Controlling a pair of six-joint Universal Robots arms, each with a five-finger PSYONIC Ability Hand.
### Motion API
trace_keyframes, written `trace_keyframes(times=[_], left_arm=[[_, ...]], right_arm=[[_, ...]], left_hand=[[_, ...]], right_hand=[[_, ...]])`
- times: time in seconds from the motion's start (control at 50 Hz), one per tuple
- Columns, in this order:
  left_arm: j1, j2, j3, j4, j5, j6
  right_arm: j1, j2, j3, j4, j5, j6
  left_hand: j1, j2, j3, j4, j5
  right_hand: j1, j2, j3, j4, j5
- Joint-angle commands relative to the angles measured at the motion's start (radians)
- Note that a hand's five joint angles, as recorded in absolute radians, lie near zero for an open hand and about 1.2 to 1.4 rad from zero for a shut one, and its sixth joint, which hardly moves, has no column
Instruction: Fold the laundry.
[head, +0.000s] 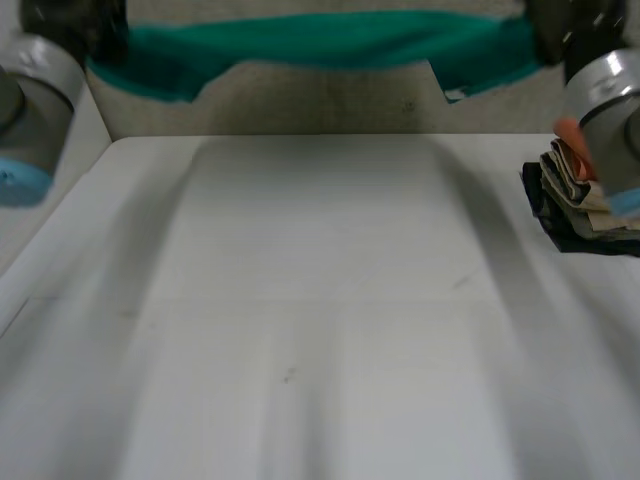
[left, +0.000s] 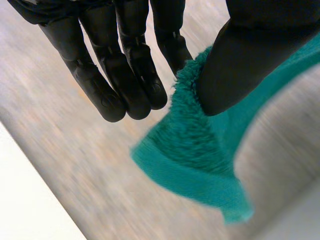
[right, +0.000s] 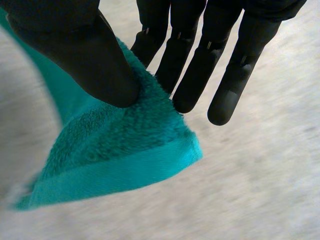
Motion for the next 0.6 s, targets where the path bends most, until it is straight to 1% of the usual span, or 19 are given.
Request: trace_keyframes(times=[0.02, 0.04, 0.1, 0.12, 0.2, 0.24, 0.32, 0.34, 0.4, 0.42, 0.46, 0.48, 0.5, 0.54, 0.56, 0.6], left_arm=[[0.011, -0.118, -0.156, 0.025, 0.007, 0.067], [0.009, -0.15, -0.182, 0.02, 0.003, 0.096], [0.006, -0.183, -0.222, 0.009, -0.002, 0.14], [0.005, -0.192, -0.249, 0.002, -0.005, 0.168], [0.011, -0.177, -0.321, -0.023, -0.016, 0.209], [0.017, -0.154, -0.36, -0.04, -0.019, 0.218], [0.031, -0.071, -0.47, -0.122, -0.024, 0.245], [0.034, -0.025, -0.527, -0.17, -0.025, 0.267], [0.04, 0.05, -0.616, -0.253, -0.025, 0.32], [0.051, 0.099, -0.674, -0.317, -0.028, 0.364], [0.072, 0.151, -0.736, -0.386, -0.03, 0.402], [0.1, 0.203, -0.792, -0.444, -0.028, 0.442], [0.112, 0.225, -0.817, -0.472, -0.024, 0.467], [0.135, 0.263, -0.858, -0.515, -0.011, 0.514], [0.158, 0.294, -0.883, -0.538, 0.007, 0.562], [0.17, 0.311, -0.886, -0.531, 0.036, 0.599]], right_arm=[[0.014, 0.161, 0.019, 0.121, -0.008, -0.05], [0.012, 0.206, 0.02, 0.152, -0.008, -0.082], [0.015, 0.264, 0.028, 0.2, -0.007, -0.143], [0.017, 0.29, 0.037, 0.232, -0.004, -0.192], [0.014, 0.303, 0.088, 0.305, 0.005, -0.286], [0.014, 0.292, 0.123, 0.333, 0.015, -0.3], [0.003, 0.219, 0.229, 0.394, 0.038, -0.314], [-0.005, 0.162, 0.284, 0.434, 0.05, -0.33], [-0.017, 0.059, 0.378, 0.515, 0.08, -0.367], [-0.028, -0.014, 0.448, 0.575, 0.099, -0.396], [-0.043, -0.087, 0.516, 0.638, 0.111, -0.429], [-0.054, -0.117, 0.548, 0.667, 0.114, -0.447], [-0.08, -0.177, 0.61, 0.722, 0.111, -0.494], [-0.101, -0.226, 0.663, 0.764, 0.107, -0.55], [-0.114, -0.252, 0.7, 0.782, 0.098, -0.606], [-0.114, -0.254, 0.708, 0.767, 0.078, -0.652]], left_hand=[[0.235, 0.198, 0.207, 0.198, 0.232], [0.235, 0.198, 0.207, 0.198, 0.232], [0.235, 0.198, 0.207, 0.198, 0.232], [0.235, 0.198, 0.207, 0.198, 0.232], [0.235, 0.198, 0.207, 0.198, 0.232], [0.235, 0.198, 0.207, 0.198, 0.232], [0.235, 0.198, 0.207, 0.198, 0.232], [0.235, 0.198, 0.207, 0.198, 0.232], [0.235, 0.198, 0.207, 0.198, 0.232], [0.235, 0.198, 0.207, 0.198, 0.232], [0.235, 0.198, 0.207, 0.198, 0.232], [0.235, 0.198, 0.207, 0.198, 0.232], [0.235, 0.198, 0.207, 0.198, 0.232], [0.235, 0.198, 0.207, 0.198, 0.232], [0.235, 0.198, 0.207, 0.198, 0.232], [0.235, 0.198, 0.207, 0.198, 0.232]], right_hand=[[0.266, 0.216, 0.205, 0.197, 0.199], [0.266, 0.216, 0.205, 0.197, 0.199], [0.266, 0.216, 0.205, 0.197, 0.199], [0.266, 0.216, 0.205, 0.197, 0.199], [0.266, 0.216, 0.205, 0.197, 0.199], [0.266, 0.216, 0.205, 0.197, 0.199], [0.266, 0.216, 0.205, 0.197, 0.199], [0.266, 0.216, 0.205, 0.197, 0.199], [0.266, 0.216, 0.205, 0.197, 0.199], [0.266, 0.216, 0.205, 0.197, 0.199], [0.266, 0.216, 0.205, 0.197, 0.199], [0.266, 0.216, 0.205, 0.197, 0.199], [0.266, 0.216, 0.205, 0.197, 0.199], [0.266, 0.216, 0.205, 0.197, 0.199], [0.266, 0.216, 0.205, 0.197, 0.199], [0.266, 0.216, 0.205, 0.197, 0.199]])
